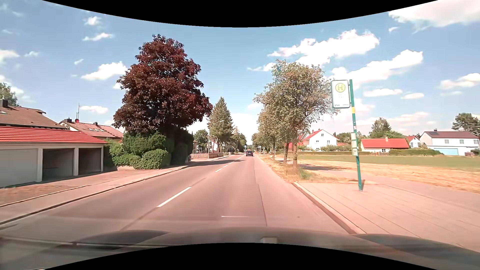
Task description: Follow the waypoints while adhering to traffic rules and regulations
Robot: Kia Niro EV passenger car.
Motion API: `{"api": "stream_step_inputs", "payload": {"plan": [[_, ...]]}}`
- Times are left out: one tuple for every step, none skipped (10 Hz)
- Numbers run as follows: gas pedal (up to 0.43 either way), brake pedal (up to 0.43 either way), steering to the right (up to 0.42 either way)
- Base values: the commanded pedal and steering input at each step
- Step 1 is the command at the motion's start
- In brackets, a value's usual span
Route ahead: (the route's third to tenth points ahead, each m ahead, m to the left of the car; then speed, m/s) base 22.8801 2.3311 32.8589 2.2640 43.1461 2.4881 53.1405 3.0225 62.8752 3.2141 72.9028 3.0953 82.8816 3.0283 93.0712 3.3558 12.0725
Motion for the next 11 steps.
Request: {"api": "stream_step_inputs", "payload": {"plan": [[0.157, 0.000, -0.002], [0.157, 0.000, -0.002], [0.157, 0.000, -0.003], [0.150, 0.000, -0.003], [0.150, 0.000, -0.003], [0.130, 0.000, -0.003], [0.130, 0.000, -0.003], [0.130, 0.000, -0.003], [0.130, 0.000, -0.003], [0.118, 0.000, -0.003], [0.118, 0.000, -0.003]]}}
